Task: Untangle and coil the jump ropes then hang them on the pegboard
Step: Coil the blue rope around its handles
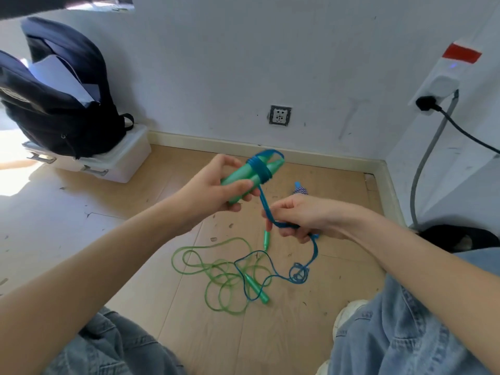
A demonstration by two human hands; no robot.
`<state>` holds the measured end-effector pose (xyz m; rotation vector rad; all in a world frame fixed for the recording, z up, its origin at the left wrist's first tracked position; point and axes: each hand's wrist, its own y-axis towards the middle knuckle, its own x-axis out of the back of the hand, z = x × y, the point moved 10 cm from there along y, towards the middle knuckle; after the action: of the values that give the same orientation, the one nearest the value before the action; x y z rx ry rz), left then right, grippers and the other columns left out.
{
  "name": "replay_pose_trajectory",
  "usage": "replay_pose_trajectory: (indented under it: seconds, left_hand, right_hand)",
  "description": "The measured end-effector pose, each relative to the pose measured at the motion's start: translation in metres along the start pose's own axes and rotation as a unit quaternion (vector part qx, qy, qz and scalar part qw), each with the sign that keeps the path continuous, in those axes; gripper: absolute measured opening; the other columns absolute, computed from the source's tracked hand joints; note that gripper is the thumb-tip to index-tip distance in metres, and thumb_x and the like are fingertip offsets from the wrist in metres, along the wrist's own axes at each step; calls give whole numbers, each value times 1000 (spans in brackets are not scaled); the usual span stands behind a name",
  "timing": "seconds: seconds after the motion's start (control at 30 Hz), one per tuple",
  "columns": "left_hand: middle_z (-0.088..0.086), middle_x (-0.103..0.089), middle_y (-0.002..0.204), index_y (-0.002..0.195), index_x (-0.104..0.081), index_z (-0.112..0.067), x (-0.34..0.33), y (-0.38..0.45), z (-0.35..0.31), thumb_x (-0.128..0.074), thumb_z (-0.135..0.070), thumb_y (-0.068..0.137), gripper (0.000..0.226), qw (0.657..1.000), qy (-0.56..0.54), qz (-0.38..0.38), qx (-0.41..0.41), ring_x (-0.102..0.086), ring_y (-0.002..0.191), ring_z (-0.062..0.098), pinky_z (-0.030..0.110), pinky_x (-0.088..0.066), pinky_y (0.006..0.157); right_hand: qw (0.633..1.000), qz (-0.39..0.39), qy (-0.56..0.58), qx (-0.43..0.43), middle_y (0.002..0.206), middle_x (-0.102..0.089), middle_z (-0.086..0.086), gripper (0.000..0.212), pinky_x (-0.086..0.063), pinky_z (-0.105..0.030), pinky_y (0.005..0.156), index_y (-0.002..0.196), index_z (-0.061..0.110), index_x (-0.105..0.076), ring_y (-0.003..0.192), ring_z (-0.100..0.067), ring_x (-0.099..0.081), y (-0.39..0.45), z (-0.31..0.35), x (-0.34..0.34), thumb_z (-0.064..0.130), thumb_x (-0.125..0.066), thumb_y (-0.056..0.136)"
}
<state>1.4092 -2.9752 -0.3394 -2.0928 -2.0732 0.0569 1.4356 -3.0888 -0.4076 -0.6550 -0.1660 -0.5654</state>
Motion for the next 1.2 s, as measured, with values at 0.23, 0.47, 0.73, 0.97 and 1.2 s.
replay_pose_trajectory:
  seconds: [0.23, 0.47, 0.73, 0.97, 1.2]
  left_hand:
    - [6, -62, 92, 118, -43, -5, 77, 20, 16, -50, -18, 93, 29, 917, 335, -214, 7, -56, 68, 13, 24, -44, 52]
    - [10, -60, 97, 115, -38, -10, -16, 14, 68, -49, -10, 93, 24, 723, 686, 82, -13, -61, 86, 30, 35, -47, 70]
    - [-13, -50, 77, 96, -52, -19, -65, -29, -5, -55, -18, 91, 6, 870, 396, 259, -141, -50, 66, -1, 10, -37, 62]
    - [4, -61, 82, 98, -54, -6, -4, 0, 7, -53, -16, 90, 12, 1000, -17, 15, 11, -61, 64, 4, 17, -52, 60]
    - [0, -64, 83, 82, -41, -15, 43, 19, 39, -55, -23, 92, 18, 974, 124, -185, 44, -64, 68, 7, 22, -54, 54]
  right_hand:
    - [969, 38, 206, 132, 49, -21, 7, 46, -25, -20, 45, 50, 24, -31, 44, -10, -19, -15, 37, 0, 35, -52, 90]
    - [973, -112, 180, 90, 41, -21, 9, 49, -12, -23, 43, 49, 22, -29, 38, -8, -14, -9, 30, 35, 21, -46, 95]
    - [964, -231, -129, 22, 54, -33, -5, 37, -21, -29, 51, 59, 11, -47, 48, -15, -26, -16, 17, 55, 30, -57, 89]
    - [998, -53, -35, -20, 40, -27, 9, 50, -17, -18, 38, 51, 19, -36, 40, -10, -17, -7, 1, 7, 42, -44, 94]
    - [994, 108, -5, 33, 49, -24, 7, 49, -15, -20, 41, 51, 23, -35, 43, -11, -15, -15, 14, -30, 44, -47, 93]
